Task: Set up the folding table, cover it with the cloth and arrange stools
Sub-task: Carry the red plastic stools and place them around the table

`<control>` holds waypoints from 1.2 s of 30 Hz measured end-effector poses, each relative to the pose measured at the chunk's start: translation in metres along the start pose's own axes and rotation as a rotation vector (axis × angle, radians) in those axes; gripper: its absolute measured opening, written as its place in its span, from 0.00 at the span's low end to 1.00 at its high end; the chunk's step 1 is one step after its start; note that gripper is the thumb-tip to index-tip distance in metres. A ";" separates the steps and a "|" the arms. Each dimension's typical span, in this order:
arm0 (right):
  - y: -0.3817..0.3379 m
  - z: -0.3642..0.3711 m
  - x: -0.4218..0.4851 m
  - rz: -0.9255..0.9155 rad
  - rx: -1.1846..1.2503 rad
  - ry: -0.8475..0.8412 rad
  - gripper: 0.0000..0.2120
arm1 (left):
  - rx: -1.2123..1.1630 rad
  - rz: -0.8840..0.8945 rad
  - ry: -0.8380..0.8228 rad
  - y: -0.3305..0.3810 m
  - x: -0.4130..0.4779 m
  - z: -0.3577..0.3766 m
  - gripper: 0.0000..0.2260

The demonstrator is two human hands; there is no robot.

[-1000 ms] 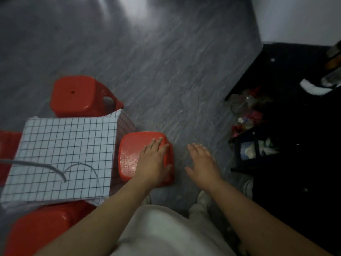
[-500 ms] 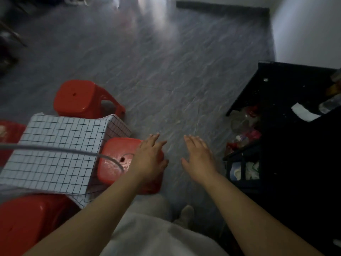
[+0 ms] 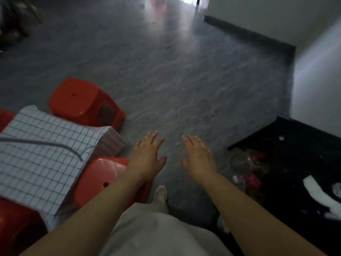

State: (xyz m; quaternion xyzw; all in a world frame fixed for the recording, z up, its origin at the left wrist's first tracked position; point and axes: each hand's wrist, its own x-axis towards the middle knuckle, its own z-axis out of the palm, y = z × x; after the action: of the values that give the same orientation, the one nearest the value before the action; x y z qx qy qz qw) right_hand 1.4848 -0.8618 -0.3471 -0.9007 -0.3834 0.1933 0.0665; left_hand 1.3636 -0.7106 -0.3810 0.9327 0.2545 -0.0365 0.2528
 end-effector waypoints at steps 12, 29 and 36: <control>0.062 -0.070 0.158 -0.130 -0.055 -0.078 0.36 | -0.069 -0.128 0.131 0.042 0.158 -0.039 0.27; -0.044 -0.129 0.392 -0.705 -0.161 -0.174 0.34 | -0.197 -0.714 0.571 -0.050 0.237 -0.109 0.23; -0.146 -0.119 0.468 -0.782 -0.200 -0.215 0.34 | -0.242 -0.901 0.605 -0.156 0.251 -0.132 0.26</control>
State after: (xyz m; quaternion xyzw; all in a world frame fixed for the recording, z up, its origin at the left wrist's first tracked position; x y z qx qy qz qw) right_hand 1.7305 -0.4209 -0.3384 -0.6640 -0.7181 0.2082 0.0065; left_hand 1.4964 -0.4159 -0.3861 0.6648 0.6918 0.1580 0.2334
